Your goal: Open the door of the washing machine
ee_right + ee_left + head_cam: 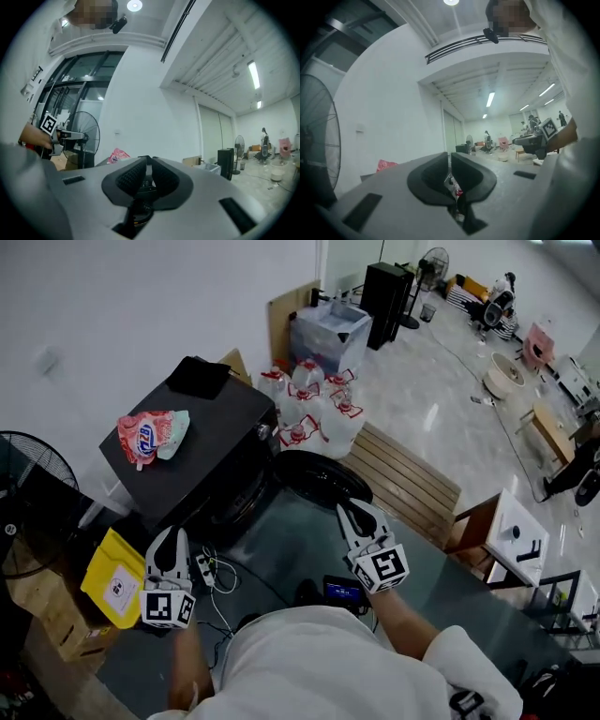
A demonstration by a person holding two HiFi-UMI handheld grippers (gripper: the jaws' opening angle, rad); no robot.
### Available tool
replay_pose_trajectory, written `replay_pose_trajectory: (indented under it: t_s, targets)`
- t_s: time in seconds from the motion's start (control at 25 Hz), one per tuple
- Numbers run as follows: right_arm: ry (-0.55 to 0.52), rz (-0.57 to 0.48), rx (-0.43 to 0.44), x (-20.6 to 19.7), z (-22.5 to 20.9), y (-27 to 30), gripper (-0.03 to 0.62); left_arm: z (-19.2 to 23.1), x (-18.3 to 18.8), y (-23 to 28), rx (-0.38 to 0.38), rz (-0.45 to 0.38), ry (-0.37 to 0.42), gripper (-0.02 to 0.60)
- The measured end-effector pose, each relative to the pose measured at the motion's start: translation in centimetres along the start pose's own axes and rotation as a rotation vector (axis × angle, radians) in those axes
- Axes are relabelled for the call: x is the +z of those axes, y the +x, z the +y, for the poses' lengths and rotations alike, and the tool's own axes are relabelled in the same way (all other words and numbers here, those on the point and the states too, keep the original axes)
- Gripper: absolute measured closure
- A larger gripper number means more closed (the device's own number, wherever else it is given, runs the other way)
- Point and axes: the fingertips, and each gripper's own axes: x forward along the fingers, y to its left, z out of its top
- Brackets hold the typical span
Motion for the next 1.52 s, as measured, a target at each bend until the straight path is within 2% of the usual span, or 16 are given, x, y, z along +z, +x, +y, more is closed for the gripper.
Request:
replay_pose_trajectory:
  t_s: [0.12, 0.32, 0.6, 0.8, 1.08, 1.32, 1.52]
  targets:
    - [-0.009, -0.005, -0.049, 0.8, 2.0, -1.1, 0.536, 1.9, -1.0, -2.3, -0.011, -0.011, -0.040, 0.552]
    - [-0.010, 0.008, -0.119, 1.4, 6.6, -2.8, 0.537, 4.0, -2.2, -6.1, -0.072, -0.011, -0.084, 0.552]
    - [-0.015, 0.070, -0.155, 0.1, 14.0, -5.6, 0.540, 4.5, -4.7, -12.1, -0.159, 0.004, -0.108, 0.552]
    - [-0.032, 0.123, -0.162, -0.2, 17.2, -8.2, 0.542, 3.6, -6.6, -15.2, -0.190, 0.029, -0.128, 0.552]
    - [-0.014, 0.136, -0.108, -0.9, 18.6, -9.3, 0.542, 3.0, -7.0, -17.7, -0.135, 0.016, -0.221, 0.552]
    - [0.008, 0.060, -0.018, 0.3, 19.1, -9.5, 0.542, 0.2, -5.7, -18.0, -0.109, 0.046, -0.162, 0.552]
    - [0.008, 0.057, 0.003, -0.2, 16.3, -12.5, 0.542, -4.3, -5.0, -17.1, -0.095, 0.050, -0.148, 0.552]
